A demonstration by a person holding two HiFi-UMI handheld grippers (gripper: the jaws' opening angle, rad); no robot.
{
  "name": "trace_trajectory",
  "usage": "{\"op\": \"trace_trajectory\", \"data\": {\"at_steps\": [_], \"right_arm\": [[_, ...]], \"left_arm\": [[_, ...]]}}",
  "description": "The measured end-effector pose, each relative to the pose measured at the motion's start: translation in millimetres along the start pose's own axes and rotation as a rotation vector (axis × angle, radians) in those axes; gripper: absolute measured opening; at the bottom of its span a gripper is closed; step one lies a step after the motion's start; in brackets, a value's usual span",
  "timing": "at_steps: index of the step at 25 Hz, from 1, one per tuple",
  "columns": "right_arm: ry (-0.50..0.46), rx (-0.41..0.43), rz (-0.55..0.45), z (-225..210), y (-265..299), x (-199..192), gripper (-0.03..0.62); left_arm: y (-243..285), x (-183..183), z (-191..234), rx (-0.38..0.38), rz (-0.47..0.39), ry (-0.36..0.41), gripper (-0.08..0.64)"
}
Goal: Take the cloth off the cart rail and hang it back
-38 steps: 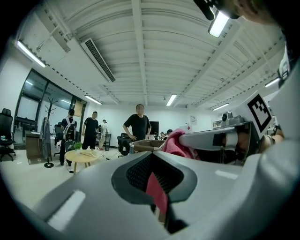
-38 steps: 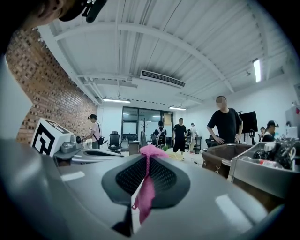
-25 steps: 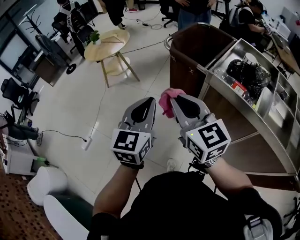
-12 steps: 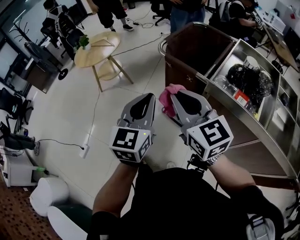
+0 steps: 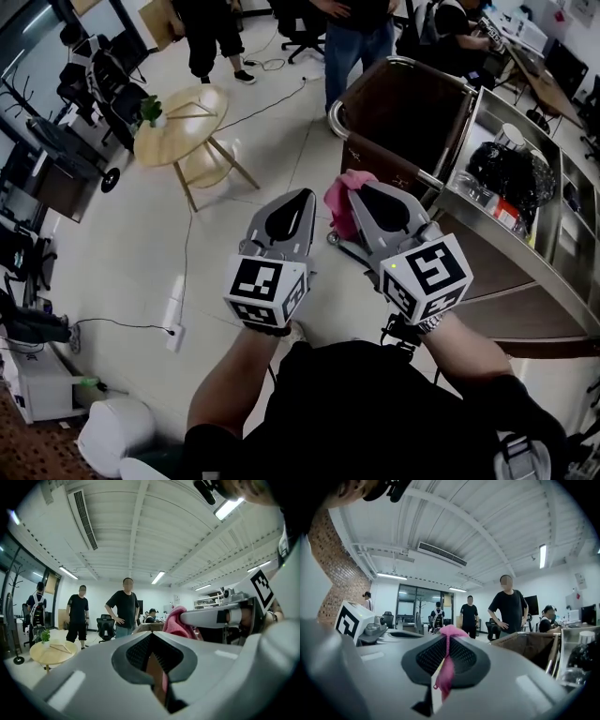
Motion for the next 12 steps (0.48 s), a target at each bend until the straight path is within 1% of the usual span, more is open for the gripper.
{"op": "trace_trajectory", "data": {"at_steps": [6, 12], "right_arm": [[0.011, -0.09, 0.003, 27.2, 50.6, 1.9, 0.018], [0.002, -0.172, 0.018, 63.2, 94.7, 9.9, 0.018]], "left_arm": [[-5.6, 3.9, 62.9, -0.086, -0.002, -0.004, 0.003], [-23.7, 10.0, 117.1, -0.164, -0.003, -0.021, 0.003]]}}
Point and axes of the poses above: the fingertips, and each gripper's own axes: y forward along the fingers, z to its left, x out of its top, the point moved 10 cm from there along -y, backward along the fingers, and after that the axes turned 8 degrees about -x, right-handed, at the moved point
